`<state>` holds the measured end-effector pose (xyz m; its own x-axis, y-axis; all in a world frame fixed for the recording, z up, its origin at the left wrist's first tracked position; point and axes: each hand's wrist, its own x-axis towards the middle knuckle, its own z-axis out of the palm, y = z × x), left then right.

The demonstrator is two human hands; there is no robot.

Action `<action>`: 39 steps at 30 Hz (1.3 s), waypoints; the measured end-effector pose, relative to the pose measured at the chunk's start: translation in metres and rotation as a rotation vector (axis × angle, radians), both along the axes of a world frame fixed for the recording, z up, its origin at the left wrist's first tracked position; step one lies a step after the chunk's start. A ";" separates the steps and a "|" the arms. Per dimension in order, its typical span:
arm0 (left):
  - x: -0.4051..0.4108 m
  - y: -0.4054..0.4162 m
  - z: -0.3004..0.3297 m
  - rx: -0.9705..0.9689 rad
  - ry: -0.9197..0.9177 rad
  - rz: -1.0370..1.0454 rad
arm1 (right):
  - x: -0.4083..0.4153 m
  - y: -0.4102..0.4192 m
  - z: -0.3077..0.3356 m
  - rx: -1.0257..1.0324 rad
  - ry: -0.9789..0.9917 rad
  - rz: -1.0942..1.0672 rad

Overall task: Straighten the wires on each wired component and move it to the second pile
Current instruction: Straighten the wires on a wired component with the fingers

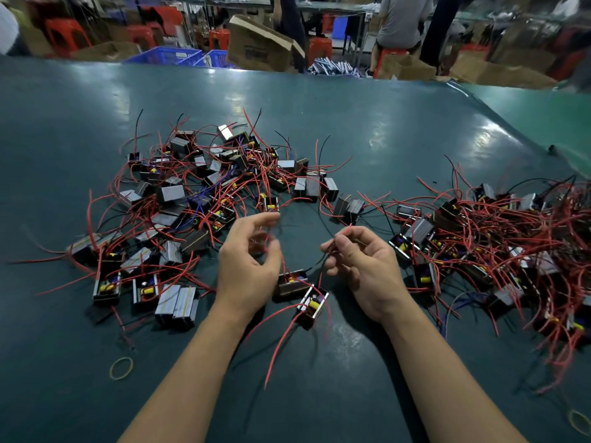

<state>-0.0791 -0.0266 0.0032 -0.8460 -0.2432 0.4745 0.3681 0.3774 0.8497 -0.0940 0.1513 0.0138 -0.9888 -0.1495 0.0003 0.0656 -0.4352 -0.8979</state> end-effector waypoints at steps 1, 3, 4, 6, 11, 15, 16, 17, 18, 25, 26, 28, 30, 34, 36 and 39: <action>0.001 -0.002 -0.001 -0.089 0.047 0.002 | 0.000 0.000 0.000 -0.006 -0.010 0.003; 0.001 -0.002 0.000 0.027 0.060 -0.070 | -0.001 0.001 0.001 -0.011 -0.028 0.004; 0.000 -0.001 0.002 0.190 0.026 -0.110 | -0.002 0.001 0.001 -0.018 -0.036 0.007; -0.002 -0.004 0.007 0.458 -0.038 -0.142 | -0.003 0.003 0.001 -0.035 -0.053 0.014; -0.004 0.004 0.012 0.497 -0.108 -0.350 | -0.002 0.005 0.002 -0.011 -0.058 0.085; 0.001 0.023 0.006 0.326 -0.208 -0.506 | -0.001 0.000 0.001 -0.042 -0.071 0.067; 0.002 0.025 0.004 0.283 -0.236 -0.486 | -0.001 -0.001 0.000 -0.055 -0.076 0.040; 0.002 0.026 0.002 0.243 -0.249 -0.442 | -0.002 -0.001 0.000 -0.059 -0.076 0.017; 0.003 0.026 0.002 0.216 -0.254 -0.404 | -0.003 -0.001 0.000 -0.051 -0.074 0.001; 0.006 0.026 0.008 0.356 -0.304 -0.447 | -0.004 -0.002 0.000 -0.008 -0.057 -0.006; 0.006 0.025 0.008 0.355 -0.306 -0.445 | -0.004 -0.002 0.000 -0.010 -0.052 -0.009; 0.006 0.025 0.009 0.315 -0.304 -0.432 | -0.003 -0.003 0.001 -0.020 -0.043 -0.014; 0.004 0.025 0.008 0.302 -0.312 -0.401 | -0.003 -0.002 0.001 -0.032 -0.037 -0.013; 0.002 0.025 0.005 0.283 -0.312 -0.304 | -0.002 -0.002 0.001 -0.022 -0.026 -0.031; 0.003 0.025 0.005 0.218 -0.270 -0.250 | -0.001 -0.003 0.001 -0.003 -0.008 -0.046; 0.005 0.025 0.004 0.119 -0.119 -0.139 | 0.000 -0.002 0.002 0.011 0.026 -0.095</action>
<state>-0.0743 -0.0019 0.0070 -0.9235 -0.1692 0.3441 0.3040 0.2241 0.9259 -0.0940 0.1490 0.0155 -0.9981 -0.0552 0.0255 0.0006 -0.4285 -0.9035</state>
